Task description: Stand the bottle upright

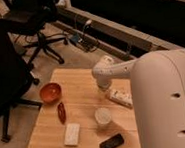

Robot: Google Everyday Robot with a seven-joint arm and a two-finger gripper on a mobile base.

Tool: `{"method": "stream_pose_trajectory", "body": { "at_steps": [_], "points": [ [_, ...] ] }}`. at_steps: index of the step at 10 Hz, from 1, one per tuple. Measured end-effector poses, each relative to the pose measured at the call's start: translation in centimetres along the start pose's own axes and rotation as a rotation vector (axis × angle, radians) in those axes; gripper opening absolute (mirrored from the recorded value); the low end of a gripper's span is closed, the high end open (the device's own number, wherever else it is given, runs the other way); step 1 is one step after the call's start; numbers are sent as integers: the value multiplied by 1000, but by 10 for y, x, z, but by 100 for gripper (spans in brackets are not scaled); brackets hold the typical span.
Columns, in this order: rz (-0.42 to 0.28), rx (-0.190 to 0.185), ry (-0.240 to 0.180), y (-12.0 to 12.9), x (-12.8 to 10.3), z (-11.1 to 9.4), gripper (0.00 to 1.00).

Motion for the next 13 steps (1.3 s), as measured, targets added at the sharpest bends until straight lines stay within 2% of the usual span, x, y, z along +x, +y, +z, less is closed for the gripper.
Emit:
{"method": "stream_pose_trajectory", "body": {
  "at_steps": [2,4,8,13],
  "points": [
    [-1,1,13,0,1,4,65],
    [14,7,22,-3,3,7,55],
    [23,16,44,-7,7,10,54],
    [-59,21,96,-3,1,11,54]
  ]
}}
